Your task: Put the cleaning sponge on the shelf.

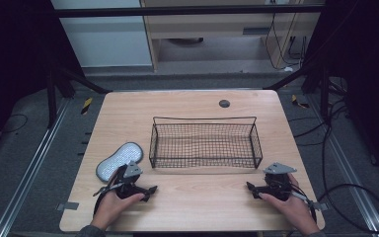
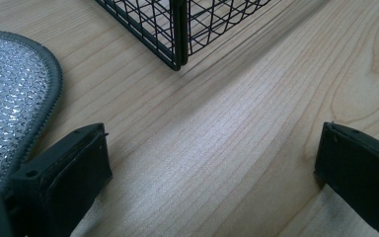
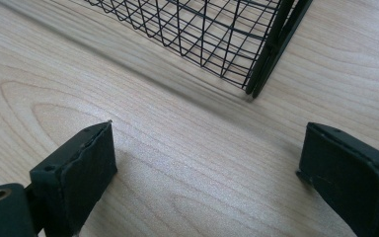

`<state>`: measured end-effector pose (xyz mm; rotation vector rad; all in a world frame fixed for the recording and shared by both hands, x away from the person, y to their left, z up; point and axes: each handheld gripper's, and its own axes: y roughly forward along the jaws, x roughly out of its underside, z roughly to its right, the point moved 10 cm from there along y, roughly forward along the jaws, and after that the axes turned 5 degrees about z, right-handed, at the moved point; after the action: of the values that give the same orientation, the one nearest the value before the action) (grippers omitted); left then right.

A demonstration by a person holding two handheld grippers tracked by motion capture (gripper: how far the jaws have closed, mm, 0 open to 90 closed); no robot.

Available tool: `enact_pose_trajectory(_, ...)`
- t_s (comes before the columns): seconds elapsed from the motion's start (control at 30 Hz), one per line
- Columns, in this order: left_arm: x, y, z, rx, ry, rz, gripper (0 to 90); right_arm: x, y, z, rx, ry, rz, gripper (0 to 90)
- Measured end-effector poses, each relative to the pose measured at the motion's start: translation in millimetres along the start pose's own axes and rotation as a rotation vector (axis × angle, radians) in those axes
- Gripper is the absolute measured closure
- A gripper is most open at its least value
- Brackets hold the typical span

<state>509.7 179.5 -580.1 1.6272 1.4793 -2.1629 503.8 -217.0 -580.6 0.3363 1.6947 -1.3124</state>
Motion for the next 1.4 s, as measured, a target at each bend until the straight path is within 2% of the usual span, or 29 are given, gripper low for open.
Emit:
enact_pose_trajectory(0.47,0.0,-0.3,-0.1,0.008,0.004,0.001,0.0,0.0,0.8,-0.9,0.001,0.002,-0.004,5.8)
enact_pose_trajectory(0.53,0.5,-3.2,0.4,0.036,0.017,0.004,0.1,0.0,0.9,-0.9,0.002,0.002,-0.005,5.7)
enact_pose_trajectory(0.6,-1.5,-6.8,-0.4,0.047,0.010,0.023,3.7,0.0,0.9,-0.9,0.002,0.002,-0.005,5.7)
enact_pose_trajectory(0.77,-13.6,-21.1,-9.5,-0.013,0.003,0.088,3.1,0.1,1.0,-0.9,0.003,0.001,-0.005,5.5)
enact_pose_trajectory(0.87,-19.5,-31.7,-20.6,-0.085,0.009,0.117,3.6,0.1,1.0,-0.9,0.004,0.001,-0.005,5.4)
enact_pose_trajectory(0.97,-20.3,-39.2,-29.8,-0.140,0.012,0.118,3.8,0.2,0.9,-1.1,0.005,0.004,-0.006,5.4)
enact_pose_trajectory(1.07,-19.7,-42.6,-33.0,-0.156,0.012,0.109,3.9,0.2,0.9,-1.0,0.005,0.003,-0.006,5.3)
enact_pose_trajectory(1.1,-19.0,-45.9,-35.6,-0.163,-0.011,0.102,4.7,0.2,0.9,-1.1,0.006,0.003,-0.006,5.3)
enact_pose_trajectory(1.23,-17.3,-49.0,-39.5,-0.174,-0.008,0.083,5.9,0.2,0.9,-0.9,0.011,0.003,-0.004,5.3)
enact_pose_trajectory(1.3,-18.3,-48.7,-48.0,-0.167,-0.038,0.084,5.9,0.4,0.7,-1.1,0.012,0.004,-0.005,5.3)
enact_pose_trajectory(1.4,-19.4,-50.8,-63.0,-0.197,-0.028,0.050,5.9,0.3,0.6,-1.1,0.012,0.003,-0.005,5.3)
